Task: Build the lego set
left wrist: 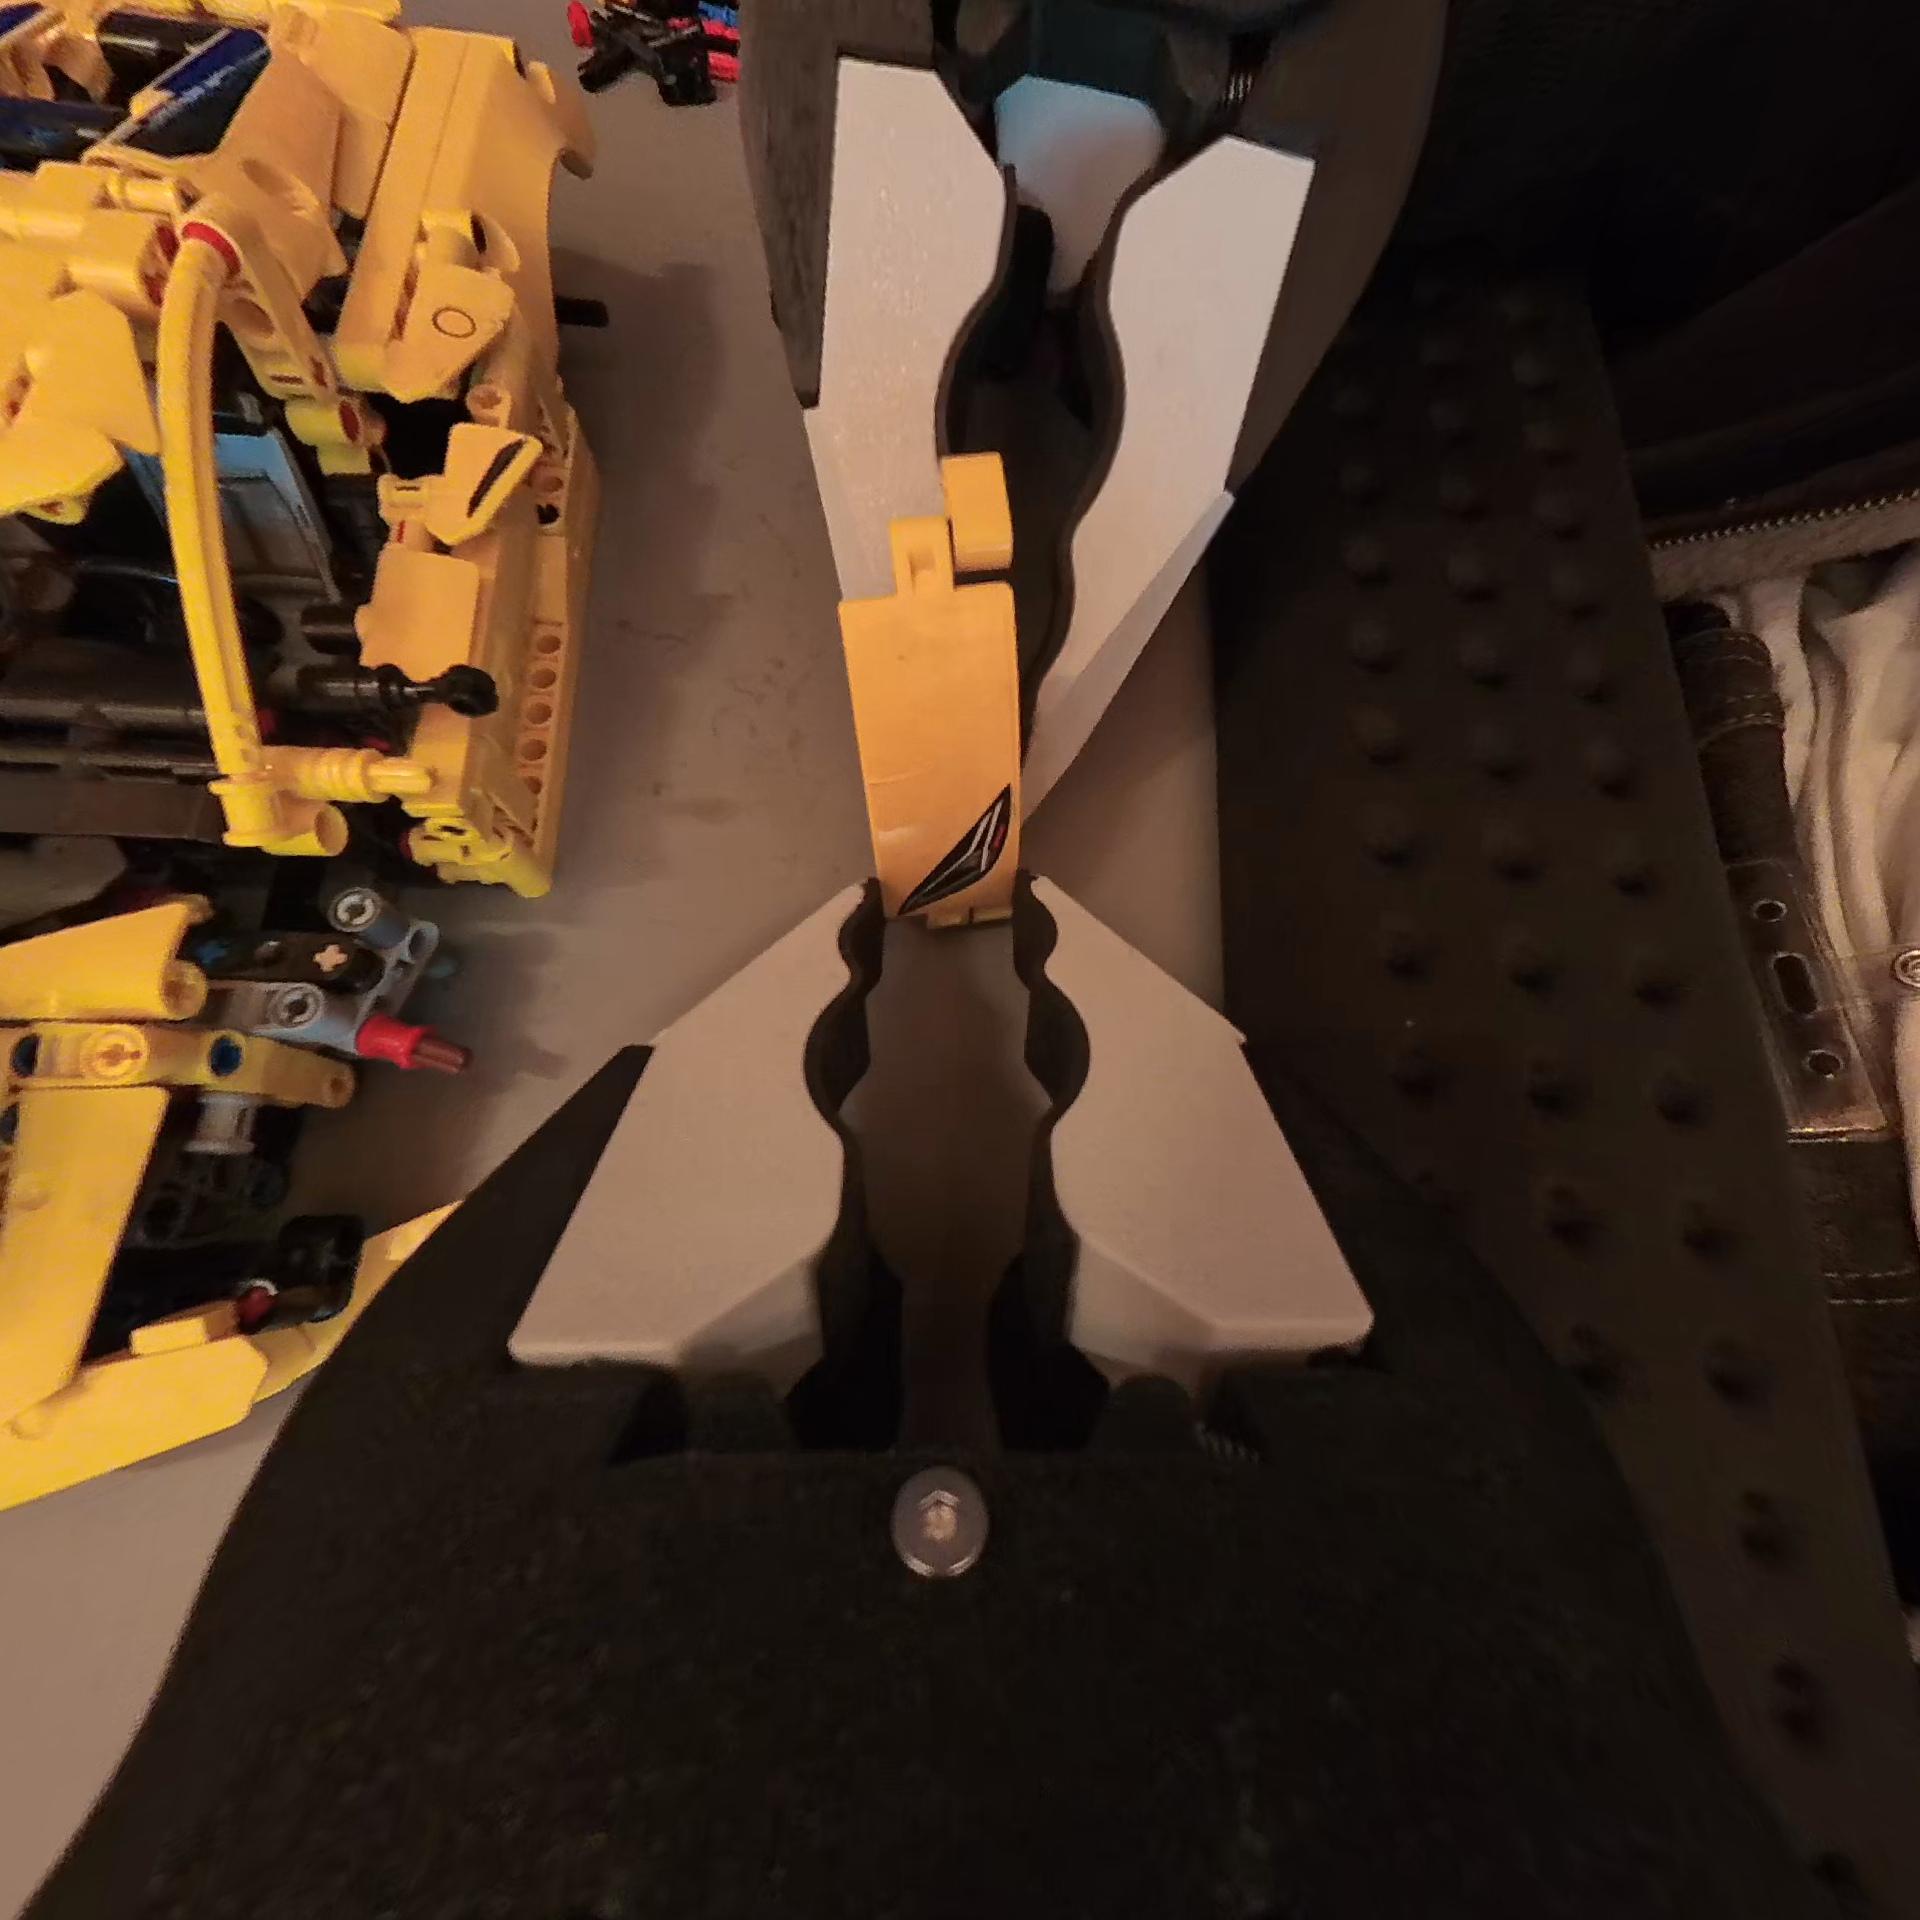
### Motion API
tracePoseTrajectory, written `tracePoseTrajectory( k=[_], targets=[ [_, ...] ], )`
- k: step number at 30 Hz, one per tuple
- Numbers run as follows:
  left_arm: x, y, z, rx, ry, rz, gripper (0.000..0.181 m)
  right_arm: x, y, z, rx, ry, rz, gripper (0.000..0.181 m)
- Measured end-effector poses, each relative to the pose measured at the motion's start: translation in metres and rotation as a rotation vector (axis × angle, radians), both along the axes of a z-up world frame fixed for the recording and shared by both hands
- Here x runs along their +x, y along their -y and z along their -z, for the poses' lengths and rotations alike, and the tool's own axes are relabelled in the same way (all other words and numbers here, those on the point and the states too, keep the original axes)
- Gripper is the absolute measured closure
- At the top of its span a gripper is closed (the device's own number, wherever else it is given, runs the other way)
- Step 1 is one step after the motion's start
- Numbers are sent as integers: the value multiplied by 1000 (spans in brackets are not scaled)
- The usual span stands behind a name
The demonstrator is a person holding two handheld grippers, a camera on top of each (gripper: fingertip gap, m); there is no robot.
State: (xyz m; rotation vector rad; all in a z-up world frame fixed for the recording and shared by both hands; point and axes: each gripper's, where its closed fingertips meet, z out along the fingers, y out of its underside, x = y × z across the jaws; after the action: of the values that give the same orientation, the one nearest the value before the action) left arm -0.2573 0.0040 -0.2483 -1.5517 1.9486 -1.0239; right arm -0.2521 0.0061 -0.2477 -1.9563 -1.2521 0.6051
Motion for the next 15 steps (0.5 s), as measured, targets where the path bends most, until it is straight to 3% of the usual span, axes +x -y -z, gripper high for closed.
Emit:
tracePoseTrajectory(
  k=[15],
  targets=[
    [2, -4, -6, -6, 36, -23, 157, 7, 13, -10, -18, -50, -58, 165]
  ],
)
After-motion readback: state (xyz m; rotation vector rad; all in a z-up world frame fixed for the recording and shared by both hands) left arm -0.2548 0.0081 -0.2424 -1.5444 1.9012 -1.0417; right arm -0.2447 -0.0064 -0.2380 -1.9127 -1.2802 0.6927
